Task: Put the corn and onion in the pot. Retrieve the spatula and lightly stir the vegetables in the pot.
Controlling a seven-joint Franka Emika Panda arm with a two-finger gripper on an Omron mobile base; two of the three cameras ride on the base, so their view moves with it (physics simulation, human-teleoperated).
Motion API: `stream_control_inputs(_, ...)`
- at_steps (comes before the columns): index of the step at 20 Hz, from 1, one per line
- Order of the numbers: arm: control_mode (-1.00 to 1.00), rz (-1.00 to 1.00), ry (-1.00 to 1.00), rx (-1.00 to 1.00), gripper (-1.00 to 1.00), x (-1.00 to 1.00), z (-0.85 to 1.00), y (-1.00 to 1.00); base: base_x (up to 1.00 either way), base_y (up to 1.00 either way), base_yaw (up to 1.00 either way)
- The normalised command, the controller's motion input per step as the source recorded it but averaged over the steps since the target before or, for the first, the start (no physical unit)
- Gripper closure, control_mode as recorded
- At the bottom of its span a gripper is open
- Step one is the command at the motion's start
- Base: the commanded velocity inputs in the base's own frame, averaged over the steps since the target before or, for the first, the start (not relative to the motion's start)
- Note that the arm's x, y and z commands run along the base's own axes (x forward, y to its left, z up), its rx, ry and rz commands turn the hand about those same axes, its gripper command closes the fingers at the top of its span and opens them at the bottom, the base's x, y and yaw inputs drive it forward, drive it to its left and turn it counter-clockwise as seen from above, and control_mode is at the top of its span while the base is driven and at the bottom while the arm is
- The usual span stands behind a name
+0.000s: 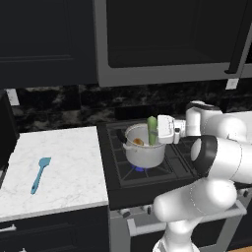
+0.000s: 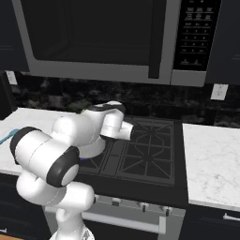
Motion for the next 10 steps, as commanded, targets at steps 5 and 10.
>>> stream_control_inputs(5,-1.00,0.00,0.00,0.00,1.00,0.02,0.00,0.00,0.00,0.00,0.00)
stream_control_inputs(10,-1.00,0.00,0.00,-0.01,-1.00,0.00,-0.13,0.03,0.00,0.00,0.00)
